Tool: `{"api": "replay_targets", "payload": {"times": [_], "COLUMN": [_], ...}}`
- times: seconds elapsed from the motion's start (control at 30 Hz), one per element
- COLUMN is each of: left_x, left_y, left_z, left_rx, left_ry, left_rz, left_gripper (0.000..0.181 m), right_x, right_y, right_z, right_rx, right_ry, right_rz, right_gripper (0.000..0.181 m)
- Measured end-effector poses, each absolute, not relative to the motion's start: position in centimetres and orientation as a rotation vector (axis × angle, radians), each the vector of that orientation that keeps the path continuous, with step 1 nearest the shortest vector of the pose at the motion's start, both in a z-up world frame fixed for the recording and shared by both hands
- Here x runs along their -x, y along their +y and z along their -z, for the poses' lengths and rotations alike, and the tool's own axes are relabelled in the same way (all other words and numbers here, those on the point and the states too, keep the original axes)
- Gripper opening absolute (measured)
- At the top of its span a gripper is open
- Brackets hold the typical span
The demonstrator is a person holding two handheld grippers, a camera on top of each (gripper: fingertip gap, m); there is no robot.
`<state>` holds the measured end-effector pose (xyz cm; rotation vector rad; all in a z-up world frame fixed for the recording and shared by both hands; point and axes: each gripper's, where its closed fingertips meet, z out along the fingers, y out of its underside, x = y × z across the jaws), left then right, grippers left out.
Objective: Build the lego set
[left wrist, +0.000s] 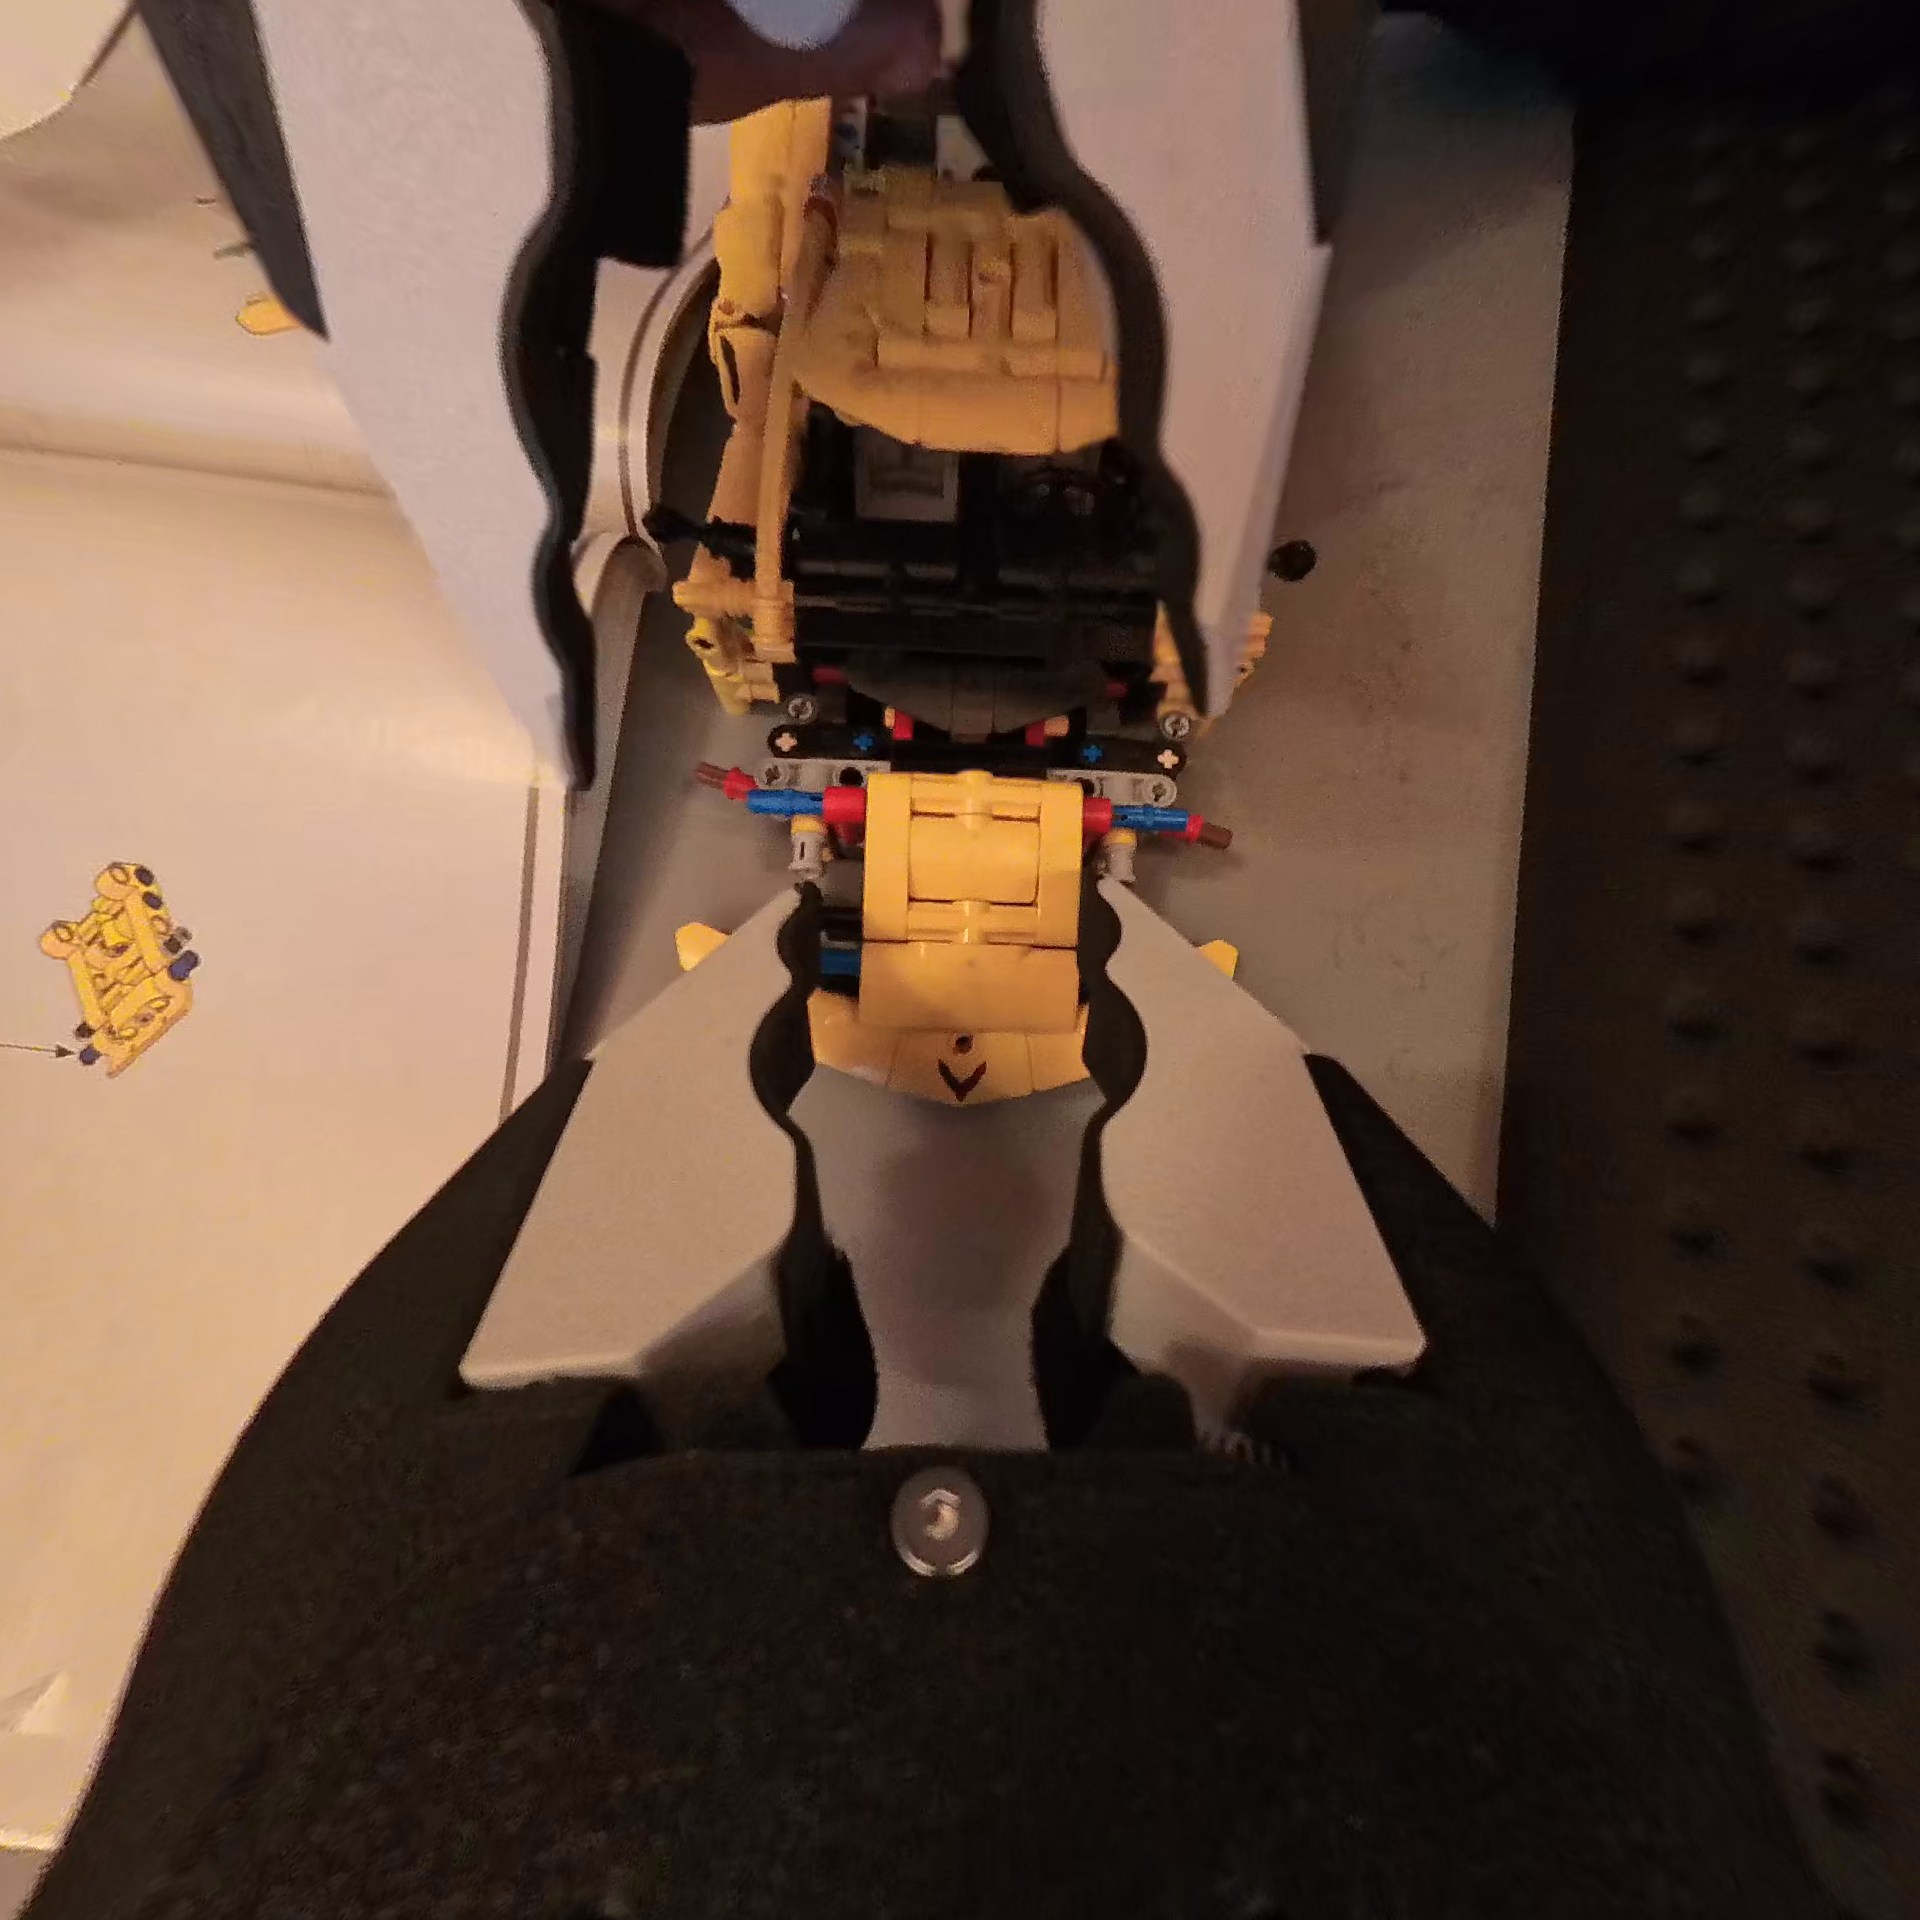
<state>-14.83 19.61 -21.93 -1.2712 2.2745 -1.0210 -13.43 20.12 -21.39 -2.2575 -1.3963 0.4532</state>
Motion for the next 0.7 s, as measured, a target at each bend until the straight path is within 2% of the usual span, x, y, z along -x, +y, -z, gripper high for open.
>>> {"api": "replay_targets", "payload": {"times": [0.07, 0.17, 0.43, 0.53, 0.7], "left_x": [14.8, 14.8, 14.7, 14.7, 14.8], "left_y": [19.6, 19.6, 19.6, 19.6, 19.6], "left_z": [21.9, 22.0, 22.1, 22.1, 22.2], "left_rx": [1.278, 1.283, 1.287, 1.280, 1.286], "left_ry": [2.273, 2.272, 2.272, 2.278, 2.280], "left_rz": [1.025, 1.037, 1.039, 1.039, 1.055], "left_gripper": [0.049, 0.049, 0.049, 0.049, 0.049], "right_x": [13.7, 14.3, 14.3, 14.6, 14.6], "right_y": [19.4, 19.1, 19.2, 19.1, 19.1], "right_z": [21.6, 21.7, 23.6, 23.4, 23.5], "right_rx": [2.284, 2.290, 2.370, 2.359, 2.376], "right_ry": [-1.390, -1.338, -1.314, -1.318, -1.315], "right_rz": [-0.418, -0.342, -0.270, -0.288, -0.307], "right_gripper": [0.118, 0.119, 0.109, 0.098, 0.097]}}
